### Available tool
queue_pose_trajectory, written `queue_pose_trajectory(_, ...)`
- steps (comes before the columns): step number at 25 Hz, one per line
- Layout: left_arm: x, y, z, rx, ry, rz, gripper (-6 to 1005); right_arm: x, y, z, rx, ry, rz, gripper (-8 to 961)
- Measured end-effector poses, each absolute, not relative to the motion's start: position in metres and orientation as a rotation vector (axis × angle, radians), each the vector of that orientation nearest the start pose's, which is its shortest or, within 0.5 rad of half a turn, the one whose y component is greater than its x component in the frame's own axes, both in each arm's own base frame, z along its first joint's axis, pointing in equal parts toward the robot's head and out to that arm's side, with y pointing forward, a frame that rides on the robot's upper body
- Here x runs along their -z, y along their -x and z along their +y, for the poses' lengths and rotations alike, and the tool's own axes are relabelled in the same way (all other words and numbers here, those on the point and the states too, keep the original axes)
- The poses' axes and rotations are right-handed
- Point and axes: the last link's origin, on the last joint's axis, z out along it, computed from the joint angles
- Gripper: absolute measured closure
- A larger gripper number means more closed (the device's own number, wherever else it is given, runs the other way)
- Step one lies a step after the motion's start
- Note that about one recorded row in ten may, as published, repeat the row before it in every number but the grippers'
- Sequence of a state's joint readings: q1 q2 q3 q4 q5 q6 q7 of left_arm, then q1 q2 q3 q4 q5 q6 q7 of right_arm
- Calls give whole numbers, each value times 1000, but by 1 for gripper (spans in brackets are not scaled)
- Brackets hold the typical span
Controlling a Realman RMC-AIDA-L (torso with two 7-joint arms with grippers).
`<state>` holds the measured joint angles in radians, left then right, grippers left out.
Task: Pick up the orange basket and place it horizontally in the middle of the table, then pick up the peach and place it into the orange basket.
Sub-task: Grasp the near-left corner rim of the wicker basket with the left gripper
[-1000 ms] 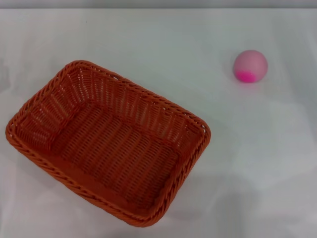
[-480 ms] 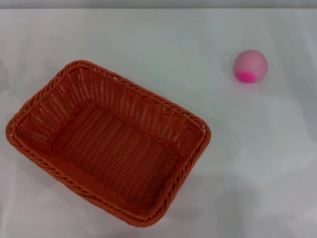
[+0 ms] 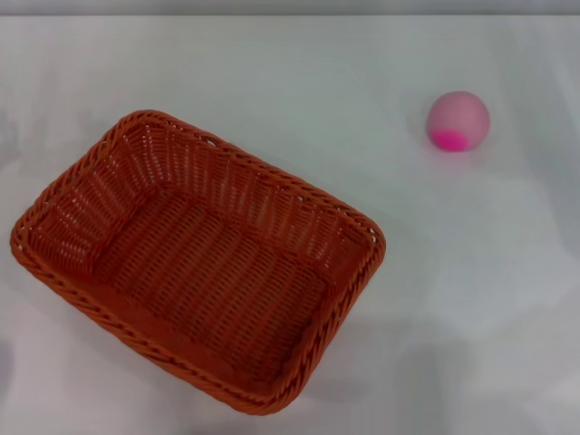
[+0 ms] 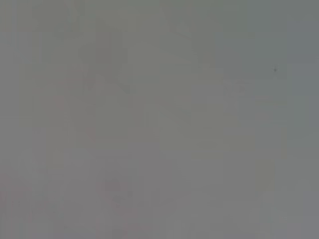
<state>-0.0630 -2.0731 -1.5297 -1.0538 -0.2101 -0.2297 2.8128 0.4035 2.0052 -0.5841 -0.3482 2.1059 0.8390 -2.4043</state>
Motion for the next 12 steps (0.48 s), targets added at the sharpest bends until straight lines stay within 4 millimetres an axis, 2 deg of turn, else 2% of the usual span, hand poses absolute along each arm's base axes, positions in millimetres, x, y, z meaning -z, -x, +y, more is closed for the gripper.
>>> queue_pose_trajectory(4, -53, 307, 344, 484, 1468, -1070, 496, -91, -406, 349, -536, 1489, 793, 549)
queue_pose_trajectory(7, -56, 298, 345, 434, 1484, -1114, 497, -91, -407, 348, -532, 1486, 798, 549)
queue_pose_trajectory(12, -71, 279, 348, 296, 1497, -1218, 496, -92, -408, 347, -533, 1483, 803, 549)
